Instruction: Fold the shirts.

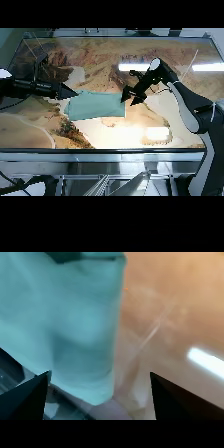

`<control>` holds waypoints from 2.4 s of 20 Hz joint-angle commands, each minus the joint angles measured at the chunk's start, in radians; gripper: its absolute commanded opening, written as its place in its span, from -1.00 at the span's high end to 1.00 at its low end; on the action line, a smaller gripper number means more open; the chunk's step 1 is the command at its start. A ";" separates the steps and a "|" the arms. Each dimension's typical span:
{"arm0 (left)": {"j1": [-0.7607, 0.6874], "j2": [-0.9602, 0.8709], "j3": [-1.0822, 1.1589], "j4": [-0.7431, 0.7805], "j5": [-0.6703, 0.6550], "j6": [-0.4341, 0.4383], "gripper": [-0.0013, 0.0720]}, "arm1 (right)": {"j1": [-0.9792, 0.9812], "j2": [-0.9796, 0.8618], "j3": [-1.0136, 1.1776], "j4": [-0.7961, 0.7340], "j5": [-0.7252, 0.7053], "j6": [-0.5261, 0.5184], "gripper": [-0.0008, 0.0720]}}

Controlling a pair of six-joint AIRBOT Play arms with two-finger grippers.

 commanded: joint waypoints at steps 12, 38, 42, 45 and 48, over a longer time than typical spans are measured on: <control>-0.004 0.001 -0.004 0.000 -0.005 0.001 0.94 | 0.089 -0.105 -0.002 0.448 -0.112 -0.164 0.93; -0.033 0.000 -0.005 0.004 -0.033 0.012 0.94 | -1.482 0.693 -0.067 -0.388 0.306 0.088 0.93; -0.097 0.000 -0.005 0.005 -0.014 0.012 0.94 | -1.527 0.690 -0.263 -0.521 0.305 0.078 0.93; -0.151 -0.002 -0.005 0.010 0.004 0.013 0.94 | -1.533 0.646 -0.372 -0.618 0.306 0.084 0.71; -0.186 -0.002 -0.005 0.010 0.004 0.012 0.94 | -1.538 0.590 -0.384 -0.627 0.306 0.102 -0.94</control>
